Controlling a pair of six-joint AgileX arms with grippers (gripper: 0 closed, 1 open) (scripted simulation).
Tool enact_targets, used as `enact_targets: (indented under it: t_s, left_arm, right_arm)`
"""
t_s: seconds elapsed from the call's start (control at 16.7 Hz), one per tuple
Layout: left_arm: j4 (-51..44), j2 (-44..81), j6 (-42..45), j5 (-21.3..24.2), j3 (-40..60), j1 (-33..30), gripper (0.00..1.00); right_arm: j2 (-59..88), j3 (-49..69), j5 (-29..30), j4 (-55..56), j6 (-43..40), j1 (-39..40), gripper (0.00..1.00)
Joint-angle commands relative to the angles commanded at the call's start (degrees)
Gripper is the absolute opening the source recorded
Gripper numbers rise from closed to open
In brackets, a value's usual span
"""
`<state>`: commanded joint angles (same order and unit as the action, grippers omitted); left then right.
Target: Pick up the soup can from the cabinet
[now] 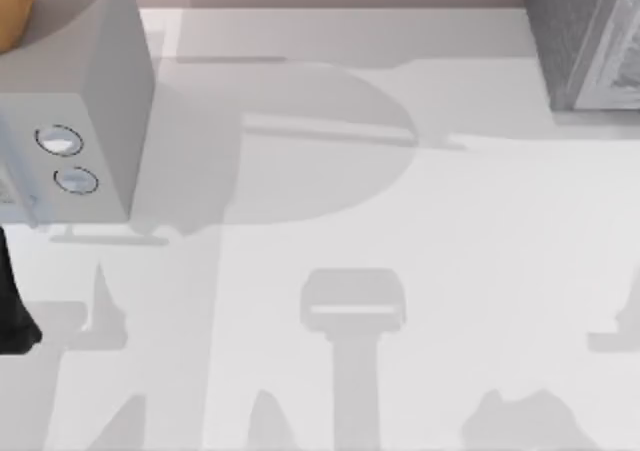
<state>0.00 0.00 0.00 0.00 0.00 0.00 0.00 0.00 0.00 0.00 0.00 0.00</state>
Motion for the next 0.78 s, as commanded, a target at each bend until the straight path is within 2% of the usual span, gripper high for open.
enact_targets:
  t_s: [0.18, 0.36, 0.54, 0.78]
  left_arm:
    - [0.0, 0.0, 0.0, 0.0, 0.0, 0.0, 1.0]
    - [0.0, 0.0, 0.0, 0.0, 0.0, 0.0, 1.0]
    - [0.0, 0.0, 0.0, 0.0, 0.0, 0.0, 1.0]
    - [0.0, 0.0, 0.0, 0.0, 0.0, 0.0, 1.0]
  right_arm:
    - [0.87, 0.17, -0.39, 0.27, 0.1, 0.09, 0.0]
    - [5.88, 2.51, -4.01, 4.07, 0.13, -0.6, 0.0]
    - [16.18, 6.94, -10.86, 11.84, 0.22, -1.94, 0.0]
    - [37.32, 14.71, -22.99, 27.15, 0.43, -4.83, 0.0]
